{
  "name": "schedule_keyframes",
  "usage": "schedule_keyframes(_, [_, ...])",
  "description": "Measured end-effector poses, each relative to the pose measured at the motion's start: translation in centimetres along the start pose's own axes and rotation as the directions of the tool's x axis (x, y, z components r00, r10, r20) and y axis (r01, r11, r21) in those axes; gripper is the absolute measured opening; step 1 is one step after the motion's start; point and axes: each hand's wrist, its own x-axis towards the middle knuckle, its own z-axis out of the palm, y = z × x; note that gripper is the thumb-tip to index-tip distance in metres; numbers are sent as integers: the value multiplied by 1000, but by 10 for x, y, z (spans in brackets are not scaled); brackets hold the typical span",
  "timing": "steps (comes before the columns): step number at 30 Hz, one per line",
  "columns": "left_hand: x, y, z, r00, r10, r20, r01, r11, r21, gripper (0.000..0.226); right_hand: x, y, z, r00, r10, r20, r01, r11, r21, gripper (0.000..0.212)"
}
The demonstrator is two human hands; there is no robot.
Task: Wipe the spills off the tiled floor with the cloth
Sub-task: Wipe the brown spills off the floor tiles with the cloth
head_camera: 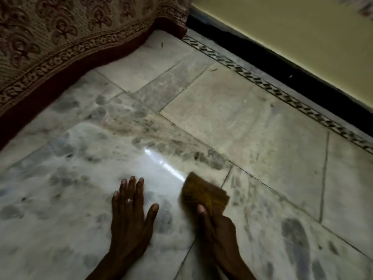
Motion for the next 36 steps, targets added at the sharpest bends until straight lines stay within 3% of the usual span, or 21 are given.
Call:
schedule_keyframes(2, [15,21,7,998,62,-5,-62,996,-70,73,-14,-20,-15,995,31,93,-72,880,469,44])
schedule_keyframes(4, [31,49,16,990,139,-5,-138,978,-153,73,-10,-23,-42,969,65,239,-229,598,768,40])
schedule_keyframes(6, [47,77,25,975,221,-14,-219,954,-206,73,3,-8,-73,972,99,211,-233,462,856,41])
schedule_keyframes(8, [60,105,33,958,288,-6,-282,932,-227,74,19,15,-111,981,191,11,-99,455,885,43])
schedule_keyframes(10, [66,113,38,953,304,8,-296,932,-210,76,40,47,-131,918,308,-250,-21,667,745,55])
schedule_keyframes(11, [72,133,50,939,343,41,-328,923,-200,76,44,72,-152,843,361,-400,-38,780,625,64])
schedule_keyframes(12, [67,130,56,934,352,65,-337,925,-175,75,48,84,-152,808,322,-493,-48,870,490,70])
schedule_keyframes(14, [56,117,63,916,382,120,-375,924,-81,72,56,97,-133,871,18,-491,50,991,125,75])
schedule_keyframes(16, [52,108,68,875,446,189,-461,886,41,71,78,110,-106,941,-224,-253,136,937,-323,90])
schedule_keyframes(18, [61,107,81,835,501,228,-534,838,115,69,118,133,-92,940,-279,-195,131,825,-550,81])
schedule_keyframes(21, [71,104,94,839,506,201,-539,822,181,70,173,154,-119,906,-241,-349,-15,804,-594,73])
schedule_keyframes(23, [70,103,94,842,503,196,-538,809,237,73,196,162,-149,858,-169,-486,-136,837,-531,75])
schedule_keyframes(25, [75,102,100,846,489,212,-532,802,272,73,228,162,-171,863,-60,-502,-187,885,-427,71])
schedule_keyframes(27, [76,107,97,847,479,231,-530,801,279,73,240,145,-164,872,-69,-484,-149,905,-398,65])
schedule_keyframes(32, [73,122,87,868,429,252,-487,835,255,73,213,114,-116,897,-329,-294,141,845,-516,67])
schedule_keyframes(34, [76,125,85,861,434,266,-500,820,280,71,207,132,-130,892,-368,-263,169,810,-561,73])
schedule_keyframes(36, [77,129,82,846,452,283,-524,804,282,69,196,154,-145,888,-343,-308,107,803,-586,74])
